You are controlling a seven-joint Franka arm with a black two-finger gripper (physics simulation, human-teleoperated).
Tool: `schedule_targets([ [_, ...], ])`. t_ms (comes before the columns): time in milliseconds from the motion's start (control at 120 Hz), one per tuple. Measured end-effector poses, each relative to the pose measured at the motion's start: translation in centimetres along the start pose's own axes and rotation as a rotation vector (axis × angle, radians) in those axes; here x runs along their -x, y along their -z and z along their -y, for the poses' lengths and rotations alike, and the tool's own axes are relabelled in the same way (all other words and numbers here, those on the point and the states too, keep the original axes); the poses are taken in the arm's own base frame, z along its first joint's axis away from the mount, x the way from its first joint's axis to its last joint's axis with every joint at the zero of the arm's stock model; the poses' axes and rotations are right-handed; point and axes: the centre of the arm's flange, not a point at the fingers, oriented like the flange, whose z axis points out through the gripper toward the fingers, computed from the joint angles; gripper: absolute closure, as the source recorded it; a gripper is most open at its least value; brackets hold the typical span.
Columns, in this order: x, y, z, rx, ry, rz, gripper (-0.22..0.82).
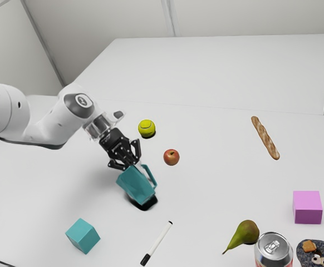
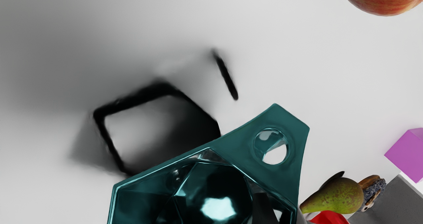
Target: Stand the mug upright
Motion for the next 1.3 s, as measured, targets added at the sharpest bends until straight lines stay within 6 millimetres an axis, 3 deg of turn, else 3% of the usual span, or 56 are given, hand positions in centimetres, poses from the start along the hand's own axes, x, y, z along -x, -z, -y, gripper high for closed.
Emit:
schedule_targets([
  [208, 3.4, 2.3, -4.8, -0.258, -0.179, -0.146, 0.78],
  [467, 3.7, 3.6, -7.5, -0.552, -0.355, -0.326, 0.79],
  [700, 2.9, 4.1, -7.7, -0.634, -0.404, -0.399, 0.79],
  [1233, 0.6, 1.4, -6.3, -0.648, -0.390, -0.375, 0.79],
  [1300, 0.8, 1.2, -6.6, -0.646, -0.393, -0.371, 0.65],
])
